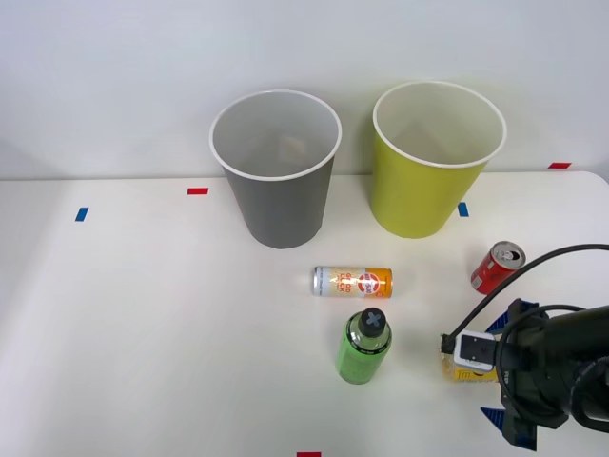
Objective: Put cans in the gray bin, plastic bottles in the light green bin
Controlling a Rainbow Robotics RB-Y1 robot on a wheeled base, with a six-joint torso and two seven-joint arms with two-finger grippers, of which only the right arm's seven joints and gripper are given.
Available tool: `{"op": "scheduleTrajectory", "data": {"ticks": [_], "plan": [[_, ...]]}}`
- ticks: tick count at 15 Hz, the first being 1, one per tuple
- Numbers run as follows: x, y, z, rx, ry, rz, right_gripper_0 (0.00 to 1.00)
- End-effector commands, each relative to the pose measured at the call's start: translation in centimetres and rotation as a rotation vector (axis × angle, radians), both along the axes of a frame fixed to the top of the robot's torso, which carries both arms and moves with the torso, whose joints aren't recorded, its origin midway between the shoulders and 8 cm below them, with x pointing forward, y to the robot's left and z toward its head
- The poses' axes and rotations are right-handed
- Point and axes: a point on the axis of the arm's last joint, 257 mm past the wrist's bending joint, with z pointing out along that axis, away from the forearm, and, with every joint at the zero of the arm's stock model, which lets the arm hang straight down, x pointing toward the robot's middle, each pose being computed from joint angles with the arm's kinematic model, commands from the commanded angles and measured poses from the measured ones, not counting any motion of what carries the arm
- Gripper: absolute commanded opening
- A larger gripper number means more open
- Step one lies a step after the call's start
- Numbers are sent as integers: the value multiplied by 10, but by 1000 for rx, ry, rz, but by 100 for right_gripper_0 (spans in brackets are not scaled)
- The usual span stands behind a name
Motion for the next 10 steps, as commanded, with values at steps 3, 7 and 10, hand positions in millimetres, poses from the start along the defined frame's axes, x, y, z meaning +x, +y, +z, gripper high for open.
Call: {"op": "scheduleTrajectory", "data": {"ticks": [3,7,10], "plan": [[4,-8,-2,-51,3,5,100],[9,-11,-14,-59,28,-10,100],[15,-8,-18,-56,28,-9,100]]}}
